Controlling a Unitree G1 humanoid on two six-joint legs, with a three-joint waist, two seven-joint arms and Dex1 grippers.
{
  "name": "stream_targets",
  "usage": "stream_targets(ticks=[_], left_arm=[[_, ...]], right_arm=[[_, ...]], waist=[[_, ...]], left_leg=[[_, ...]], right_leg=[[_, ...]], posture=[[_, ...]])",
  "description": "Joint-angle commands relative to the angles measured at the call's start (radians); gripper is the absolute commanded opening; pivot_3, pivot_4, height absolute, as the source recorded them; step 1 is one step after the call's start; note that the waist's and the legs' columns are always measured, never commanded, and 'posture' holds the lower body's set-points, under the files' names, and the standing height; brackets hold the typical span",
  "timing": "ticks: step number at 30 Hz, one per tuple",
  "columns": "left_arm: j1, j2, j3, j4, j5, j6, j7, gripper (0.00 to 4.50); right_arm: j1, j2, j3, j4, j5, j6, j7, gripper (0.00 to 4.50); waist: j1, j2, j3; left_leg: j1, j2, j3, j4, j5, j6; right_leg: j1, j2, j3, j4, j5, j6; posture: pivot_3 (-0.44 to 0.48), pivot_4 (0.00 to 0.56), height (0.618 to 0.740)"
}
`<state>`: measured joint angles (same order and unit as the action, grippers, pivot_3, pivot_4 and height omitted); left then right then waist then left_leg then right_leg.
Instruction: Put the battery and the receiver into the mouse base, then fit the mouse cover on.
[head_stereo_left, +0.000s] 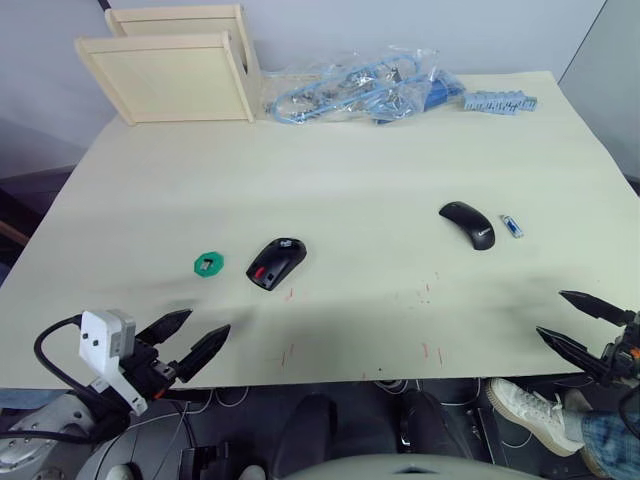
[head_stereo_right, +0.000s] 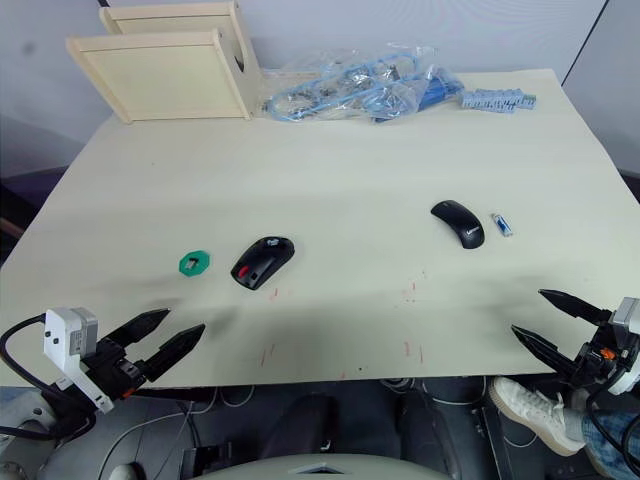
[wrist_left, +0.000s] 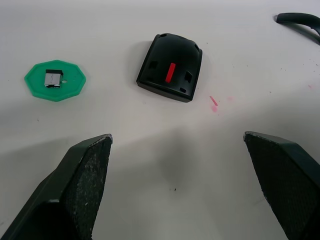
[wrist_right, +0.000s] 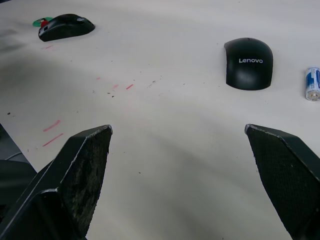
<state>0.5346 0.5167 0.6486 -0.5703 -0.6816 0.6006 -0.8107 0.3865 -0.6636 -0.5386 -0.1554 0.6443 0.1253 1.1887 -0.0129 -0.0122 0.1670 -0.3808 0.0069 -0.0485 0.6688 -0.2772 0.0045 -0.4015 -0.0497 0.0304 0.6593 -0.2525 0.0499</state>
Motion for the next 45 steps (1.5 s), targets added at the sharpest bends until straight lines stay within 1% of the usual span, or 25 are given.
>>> stream_targets(ticks=[1, 5, 8, 12, 18, 22, 25, 27, 29, 34, 38, 45], left_arm=[[-0.003, 0.015, 0.016, -0.015, -0.019, -0.025, 0.007, 4.47], [-0.067, 0.078, 0.008, 0.003, -0.050, -0.008, -0.017, 4.47], [-0.096, 0.154, -0.009, 0.023, -0.042, -0.006, -0.062, 4.47], [-0.170, 0.235, -0.031, 0.074, -0.037, 0.002, -0.083, 4.47], [-0.278, 0.327, -0.114, 0.134, -0.012, 0.057, -0.072, 4.47], [-0.402, 0.373, -0.201, 0.171, 0.002, 0.131, -0.024, 4.47], [-0.460, 0.390, -0.261, 0.168, 0.020, 0.155, -0.008, 4.47], [-0.517, 0.386, -0.312, 0.158, 0.029, 0.192, 0.034, 4.47], [-0.548, 0.382, -0.338, 0.155, 0.034, 0.219, 0.059, 4.47], [-0.692, 0.348, -0.475, 0.146, 0.079, 0.302, 0.165, 4.47], [-0.752, 0.338, -0.522, 0.175, 0.110, 0.330, 0.194, 4.47], [-0.810, 0.318, -0.589, 0.224, 0.166, 0.339, 0.210, 4.47]], right_arm=[[-0.010, -0.012, -0.022, -0.014, 0.014, -0.014, 0.005, 4.50], [-0.047, -0.001, -0.003, -0.100, 0.094, 0.017, 0.017, 4.50], [-0.057, -0.012, 0.009, -0.183, 0.147, 0.047, 0.029, 4.50], [-0.074, -0.036, 0.026, -0.278, 0.193, 0.103, 0.014, 4.50], [-0.097, -0.094, 0.043, -0.390, 0.267, 0.184, 0.009, 4.50], [-0.123, -0.130, 0.042, -0.457, 0.308, 0.230, -0.028, 4.50], [-0.144, -0.136, 0.043, -0.487, 0.325, 0.251, -0.070, 4.50], [-0.147, -0.137, 0.044, -0.504, 0.328, 0.261, -0.087, 4.50], [-0.149, -0.136, 0.047, -0.512, 0.328, 0.267, -0.096, 4.50], [-0.148, -0.127, 0.047, -0.524, 0.314, 0.261, -0.117, 4.50], [-0.140, -0.125, 0.045, -0.536, 0.319, 0.263, -0.124, 4.50], [-0.128, -0.125, 0.043, -0.546, 0.320, 0.255, -0.130, 4.50]], waist=[[0.000, 0.000, 0.000], [0.000, 0.000, 0.000], [0.000, 0.000, 0.000], [0.000, 0.001, 0.000], [0.001, 0.000, 0.000], [0.002, 0.000, 0.000], [0.001, -0.001, 0.001], [0.001, -0.001, 0.001], [0.001, -0.002, 0.001], [0.004, -0.002, 0.002], [-0.001, -0.005, 0.003], [0.001, -0.005, 0.004]], left_leg=[[0.000, 0.000, 0.000, 0.000, 0.000, 0.000], [0.000, 0.000, 0.000, 0.000, 0.000, 0.000], [0.000, 0.000, 0.000, 0.000, 0.000, 0.000], [0.000, 0.000, -0.001, 0.000, 0.000, 0.000], [0.000, 0.000, -0.001, 0.000, 0.000, 0.000], [0.000, 0.000, -0.001, 0.000, 0.000, 0.000], [-0.001, 0.000, -0.002, 0.000, 0.000, 0.000], [-0.001, 0.000, -0.002, 0.000, 0.000, 0.000], [-0.001, 0.000, -0.002, 0.000, 0.000, 0.000], [-0.001, 0.000, -0.003, 0.000, 0.000, 0.000], [-0.001, -0.001, -0.003, 0.000, 0.000, 0.000], [-0.001, -0.001, -0.003, 0.000, 0.000, 0.000]], right_leg=[[0.000, 0.000, 0.000, 0.000, 0.000, 0.000], [0.000, 0.000, 0.000, 0.000, 0.000, 0.000], [0.000, 0.000, 0.000, 0.000, 0.001, 0.002], [0.000, 0.000, 0.000, 0.000, 0.002, 0.003], [0.000, 0.000, -0.001, 0.000, 0.002, 0.003], [0.000, 0.000, -0.001, 0.000, 0.002, 0.003], [0.000, 0.000, -0.001, 0.000, 0.002, 0.003], [0.000, 0.000, -0.001, 0.000, 0.002, 0.003], [0.000, 0.000, -0.002, 0.001, 0.002, 0.003], [0.000, 0.000, -0.002, 0.001, 0.002, 0.004], [0.000, 0.000, -0.002, 0.001, 0.002, 0.004], [0.000, 0.000, -0.002, 0.002, 0.002, 0.004]], posture=[[0.000, 0.150, 0.740], [0.000, 0.150, 0.740], [0.000, 0.150, 0.740], [0.000, 0.150, 0.740], [0.000, 0.150, 0.740], [0.000, 0.150, 0.740], [0.000, 0.150, 0.740], [0.000, 0.150, 0.740], [0.000, 0.150, 0.740], [0.000, 0.150, 0.740], [0.000, 0.150, 0.740], [0.000, 0.150, 0.740]])
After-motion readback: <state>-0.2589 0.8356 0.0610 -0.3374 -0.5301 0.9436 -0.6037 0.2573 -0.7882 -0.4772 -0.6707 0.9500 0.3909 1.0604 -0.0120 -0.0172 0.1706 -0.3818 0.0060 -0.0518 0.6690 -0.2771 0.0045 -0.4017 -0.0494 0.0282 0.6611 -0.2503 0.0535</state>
